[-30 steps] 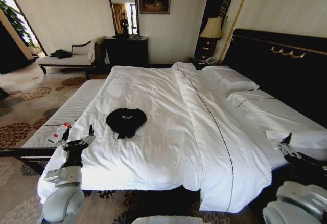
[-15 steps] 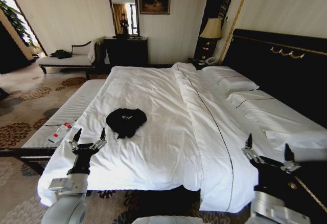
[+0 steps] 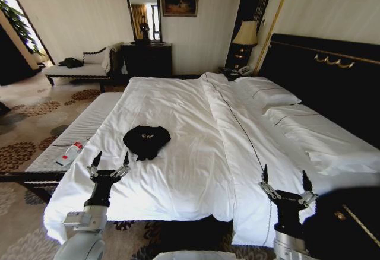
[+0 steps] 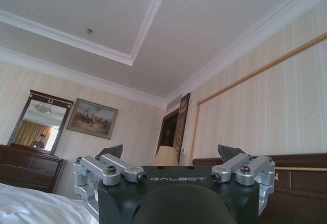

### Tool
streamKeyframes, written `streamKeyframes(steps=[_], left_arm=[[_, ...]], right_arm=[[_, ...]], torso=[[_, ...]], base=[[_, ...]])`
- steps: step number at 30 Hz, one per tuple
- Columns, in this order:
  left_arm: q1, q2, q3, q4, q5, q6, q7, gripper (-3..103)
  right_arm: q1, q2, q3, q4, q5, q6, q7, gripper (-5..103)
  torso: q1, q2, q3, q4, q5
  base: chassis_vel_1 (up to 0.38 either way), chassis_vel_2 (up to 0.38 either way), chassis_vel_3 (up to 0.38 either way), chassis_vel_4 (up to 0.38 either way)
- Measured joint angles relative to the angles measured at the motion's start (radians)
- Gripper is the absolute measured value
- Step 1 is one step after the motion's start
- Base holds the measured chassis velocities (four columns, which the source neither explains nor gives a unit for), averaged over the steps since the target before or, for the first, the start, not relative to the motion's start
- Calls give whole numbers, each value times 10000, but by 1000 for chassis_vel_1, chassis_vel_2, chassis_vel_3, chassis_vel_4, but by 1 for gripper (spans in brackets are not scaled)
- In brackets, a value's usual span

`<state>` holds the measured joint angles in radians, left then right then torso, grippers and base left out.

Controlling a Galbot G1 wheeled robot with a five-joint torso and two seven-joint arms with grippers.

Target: Fold the clothes on the bed.

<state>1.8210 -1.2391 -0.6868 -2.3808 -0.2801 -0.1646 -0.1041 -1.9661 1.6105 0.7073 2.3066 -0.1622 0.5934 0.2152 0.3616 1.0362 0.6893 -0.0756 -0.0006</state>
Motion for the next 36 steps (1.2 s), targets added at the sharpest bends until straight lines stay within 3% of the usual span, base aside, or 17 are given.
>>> streamKeyframes(steps=[3,6,8,10,11,16,17,21,22,25,29,34,36], left_arm=[[73,87,-1,-17,-81,-131,344,100],[119,106,64,-17,-64,-231,507,100],[118,109,79,-17,-48,-267,511,100],[81,130,32,-11,-53,-271,439,100],[81,130,32,-11,-53,-271,439,100],[3,173,-89,23,-71,-272,257,100],[3,173,-89,23,-71,-272,257,100],[-21,149,-1,-28,37,-243,239,100],[-21,149,-1,-28,37,-243,239,100],[-60,127,58,-52,101,-58,197,100],[-64,129,150,-77,104,206,108,100],[57,166,600,-164,136,574,69,100],[53,165,923,-194,264,734,72,100]], right_arm=[[37,-5,-5,-18,-135,-17,32,100],[101,-9,130,-15,-2,-488,364,100],[204,-176,475,-1,729,-1053,599,100],[330,-807,1028,-94,1634,-1446,727,100],[330,-807,1028,-94,1634,-1446,727,100],[558,-2763,2097,-484,4484,-2187,1279,100],[558,-2763,2097,-484,4484,-2187,1279,100],[876,-4333,1814,-484,6289,-3535,2702,100],[876,-4333,1814,-484,6289,-3535,2702,100],[1002,-5543,1517,-461,7278,-4307,3191,100],[1129,-5655,1598,-557,6715,-4370,2630,100],[990,-4985,1550,-398,6098,-4200,1939,100],[865,-4598,1586,-427,5395,-3646,1513,100]], torso=[[0,0,0,0,0],[0,0,1,0,0],[0,0,1,-3,4],[0,0,1,-1,0],[0,0,1,-1,0],[0,-1,1,-2,4],[0,-1,1,-2,4],[0,-1,1,1,2],[0,-1,1,1,2],[1,-1,2,5,2],[1,-1,2,2,2],[0,-1,1,-2,1],[0,0,0,-3,1]], base=[[0,0,0,0],[0,0,0,0],[0,0,0,0],[0,0,0,0],[0,0,0,0],[0,0,0,0],[0,0,0,0],[0,0,0,0],[0,0,0,0],[0,0,0,0],[0,0,0,0],[0,0,0,0],[0,0,0,0]])
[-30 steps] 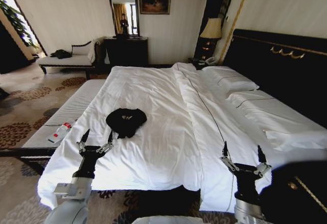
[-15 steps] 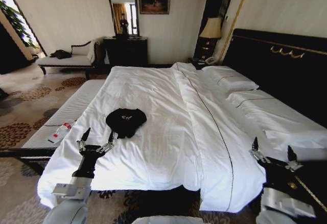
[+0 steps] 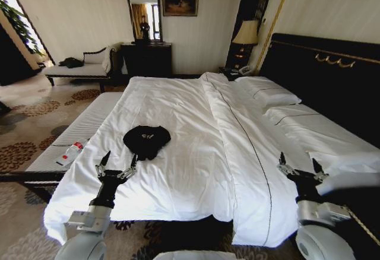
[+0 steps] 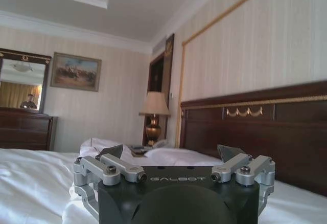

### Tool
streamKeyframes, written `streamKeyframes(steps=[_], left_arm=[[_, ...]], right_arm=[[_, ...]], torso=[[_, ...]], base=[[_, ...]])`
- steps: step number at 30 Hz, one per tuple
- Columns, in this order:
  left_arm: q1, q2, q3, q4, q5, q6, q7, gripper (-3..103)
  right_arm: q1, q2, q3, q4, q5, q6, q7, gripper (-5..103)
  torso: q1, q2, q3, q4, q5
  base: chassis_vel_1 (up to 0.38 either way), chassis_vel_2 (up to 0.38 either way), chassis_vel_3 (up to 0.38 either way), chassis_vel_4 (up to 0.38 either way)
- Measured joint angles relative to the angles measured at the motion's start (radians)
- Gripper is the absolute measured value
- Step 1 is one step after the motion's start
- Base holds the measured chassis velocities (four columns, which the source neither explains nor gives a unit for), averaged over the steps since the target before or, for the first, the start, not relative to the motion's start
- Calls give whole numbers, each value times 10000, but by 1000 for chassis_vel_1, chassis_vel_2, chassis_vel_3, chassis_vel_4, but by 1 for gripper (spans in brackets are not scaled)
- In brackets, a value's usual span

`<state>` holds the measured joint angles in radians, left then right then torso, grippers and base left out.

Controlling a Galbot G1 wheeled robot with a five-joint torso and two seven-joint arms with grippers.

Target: Fold the clothes on the bed.

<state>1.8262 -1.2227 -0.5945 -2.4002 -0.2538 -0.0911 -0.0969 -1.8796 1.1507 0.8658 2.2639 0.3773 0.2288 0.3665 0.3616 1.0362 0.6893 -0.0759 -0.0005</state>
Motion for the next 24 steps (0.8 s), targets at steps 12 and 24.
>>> streamKeyframes(steps=[12,24], left_arm=[[-13,-54,645,-64,423,183,7,100],[-110,11,507,68,363,-8,-13,100]], right_arm=[[-306,486,235,225,-1308,826,-1493,100],[-261,1213,-234,-25,-2133,1021,-1843,100]], torso=[[0,0,0,4,-2],[0,0,0,4,-2]], base=[[0,0,0,0],[0,0,0,0]])
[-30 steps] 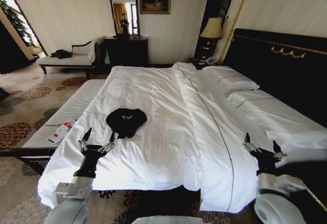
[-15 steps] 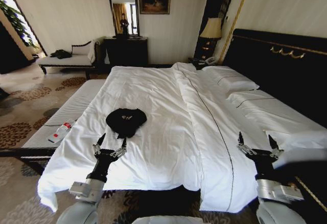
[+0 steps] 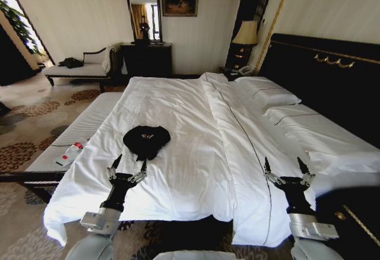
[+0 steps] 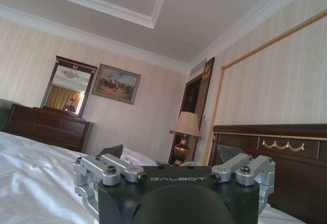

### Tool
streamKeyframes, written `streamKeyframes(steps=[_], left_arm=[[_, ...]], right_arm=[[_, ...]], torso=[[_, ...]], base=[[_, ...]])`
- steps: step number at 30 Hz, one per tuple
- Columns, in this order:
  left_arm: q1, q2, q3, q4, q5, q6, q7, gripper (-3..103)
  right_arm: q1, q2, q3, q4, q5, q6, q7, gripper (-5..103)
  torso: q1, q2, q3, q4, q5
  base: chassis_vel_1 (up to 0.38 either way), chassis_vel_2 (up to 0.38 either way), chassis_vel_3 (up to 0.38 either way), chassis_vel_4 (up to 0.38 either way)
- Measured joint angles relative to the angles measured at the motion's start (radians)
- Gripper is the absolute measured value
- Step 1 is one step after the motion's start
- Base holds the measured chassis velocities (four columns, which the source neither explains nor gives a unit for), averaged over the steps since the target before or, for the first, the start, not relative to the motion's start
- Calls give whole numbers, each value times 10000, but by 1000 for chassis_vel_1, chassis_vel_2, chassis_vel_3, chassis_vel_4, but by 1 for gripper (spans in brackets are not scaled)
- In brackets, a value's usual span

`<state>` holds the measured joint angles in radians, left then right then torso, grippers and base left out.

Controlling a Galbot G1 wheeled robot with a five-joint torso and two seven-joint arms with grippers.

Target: Fold the clothes on the bed.

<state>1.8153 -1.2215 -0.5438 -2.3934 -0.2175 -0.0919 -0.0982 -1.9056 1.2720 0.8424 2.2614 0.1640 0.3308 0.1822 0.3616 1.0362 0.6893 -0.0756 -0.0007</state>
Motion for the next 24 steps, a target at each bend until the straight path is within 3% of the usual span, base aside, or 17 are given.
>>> streamKeyframes(steps=[10,24], left_arm=[[-340,105,571,183,123,155,16,100],[-1991,679,172,700,-1325,1293,-78,100]], right_arm=[[-3,297,40,-94,-153,86,67,100],[75,616,98,-147,-198,257,195,100]], torso=[[-1,0,0,2,1],[0,-1,1,1,1]], base=[[0,0,0,0],[0,0,0,0]])
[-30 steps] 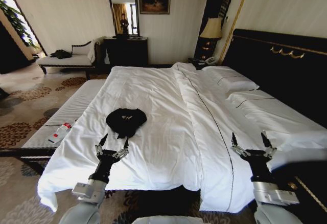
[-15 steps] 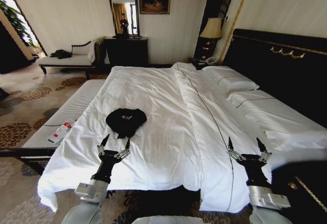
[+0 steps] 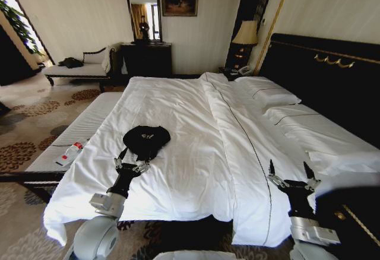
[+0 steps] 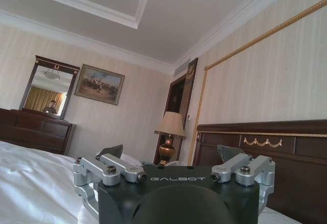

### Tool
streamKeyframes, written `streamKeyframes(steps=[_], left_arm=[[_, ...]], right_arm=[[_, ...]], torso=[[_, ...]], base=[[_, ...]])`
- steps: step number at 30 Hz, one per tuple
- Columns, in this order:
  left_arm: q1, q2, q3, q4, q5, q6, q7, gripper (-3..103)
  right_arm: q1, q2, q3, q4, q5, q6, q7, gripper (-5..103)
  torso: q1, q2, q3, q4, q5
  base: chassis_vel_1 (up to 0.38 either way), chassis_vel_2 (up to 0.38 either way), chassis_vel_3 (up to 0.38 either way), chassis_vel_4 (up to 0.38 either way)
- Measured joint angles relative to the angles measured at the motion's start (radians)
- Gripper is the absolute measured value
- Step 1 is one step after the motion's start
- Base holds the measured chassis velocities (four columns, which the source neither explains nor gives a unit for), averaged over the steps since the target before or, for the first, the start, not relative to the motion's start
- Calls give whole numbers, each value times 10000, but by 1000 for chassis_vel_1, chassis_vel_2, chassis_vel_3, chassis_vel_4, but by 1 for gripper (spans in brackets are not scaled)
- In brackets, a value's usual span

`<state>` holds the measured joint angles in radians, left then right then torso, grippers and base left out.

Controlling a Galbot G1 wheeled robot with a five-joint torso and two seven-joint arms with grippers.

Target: Fold the clothes on the bed.

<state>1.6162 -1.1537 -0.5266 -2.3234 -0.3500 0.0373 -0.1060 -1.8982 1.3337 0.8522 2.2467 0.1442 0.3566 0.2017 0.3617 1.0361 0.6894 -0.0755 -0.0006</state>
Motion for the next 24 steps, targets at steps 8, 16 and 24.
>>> streamKeyframes(steps=[8,16,24], left_arm=[[-881,123,111,592,-346,295,-337,100],[-1295,245,41,933,-668,467,-414,100],[-977,-99,-87,813,-512,455,-570,100]], right_arm=[[-112,524,-170,275,-696,224,-105,100],[-312,1041,-235,445,-1174,531,-183,100],[-310,1064,-237,307,-1213,543,-176,100]], torso=[[-1,0,-1,0,-1],[0,0,-1,-1,0],[0,0,0,0,0]], base=[[0,0,0,0],[0,0,0,0],[0,0,0,0]])
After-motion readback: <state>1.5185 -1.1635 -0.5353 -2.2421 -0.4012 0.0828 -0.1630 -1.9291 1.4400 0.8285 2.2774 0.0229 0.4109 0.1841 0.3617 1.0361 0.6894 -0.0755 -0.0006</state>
